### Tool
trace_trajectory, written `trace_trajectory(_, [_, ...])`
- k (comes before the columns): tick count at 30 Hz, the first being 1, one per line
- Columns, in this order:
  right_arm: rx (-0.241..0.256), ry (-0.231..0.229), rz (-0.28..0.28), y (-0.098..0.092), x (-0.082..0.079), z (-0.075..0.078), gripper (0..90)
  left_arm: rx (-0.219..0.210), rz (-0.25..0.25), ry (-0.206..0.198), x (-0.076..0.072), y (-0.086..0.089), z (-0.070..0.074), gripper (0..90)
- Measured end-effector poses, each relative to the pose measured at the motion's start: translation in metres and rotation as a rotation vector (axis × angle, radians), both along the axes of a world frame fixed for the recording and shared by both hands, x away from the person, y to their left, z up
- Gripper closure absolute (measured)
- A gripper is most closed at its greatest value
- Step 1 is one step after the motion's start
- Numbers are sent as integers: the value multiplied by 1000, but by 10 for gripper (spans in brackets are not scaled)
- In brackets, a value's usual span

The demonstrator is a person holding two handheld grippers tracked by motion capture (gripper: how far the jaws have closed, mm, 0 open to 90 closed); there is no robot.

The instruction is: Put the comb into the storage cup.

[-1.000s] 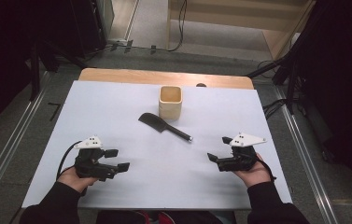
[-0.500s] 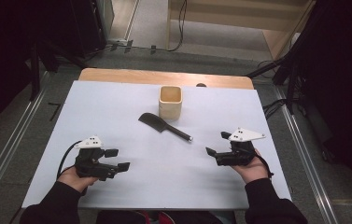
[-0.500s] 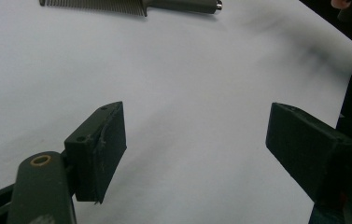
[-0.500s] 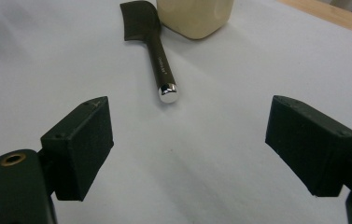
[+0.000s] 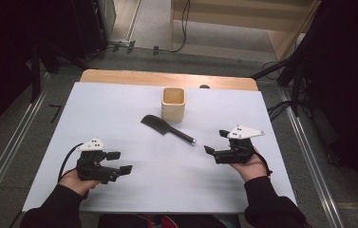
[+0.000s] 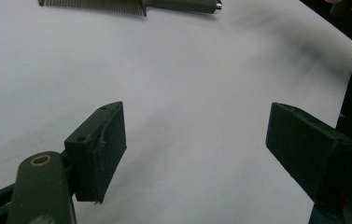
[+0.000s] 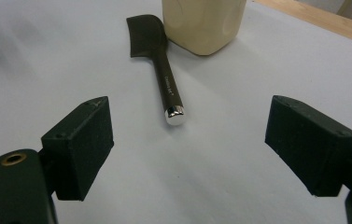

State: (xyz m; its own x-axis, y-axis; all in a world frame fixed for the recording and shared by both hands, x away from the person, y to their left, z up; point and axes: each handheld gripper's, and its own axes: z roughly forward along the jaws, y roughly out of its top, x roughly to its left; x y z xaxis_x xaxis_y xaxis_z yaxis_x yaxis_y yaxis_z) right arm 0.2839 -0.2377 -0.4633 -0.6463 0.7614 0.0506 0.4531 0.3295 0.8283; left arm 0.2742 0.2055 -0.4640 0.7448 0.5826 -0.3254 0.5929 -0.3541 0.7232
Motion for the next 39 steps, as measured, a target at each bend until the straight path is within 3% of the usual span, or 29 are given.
trace_trajectory(22, [29,-14,5,10,19,3,138,2,-1,0,0,0,0,206])
trace_trajectory(39, [33,-19,29,29,38,4,140,0,-3,1,0,0,0,207])
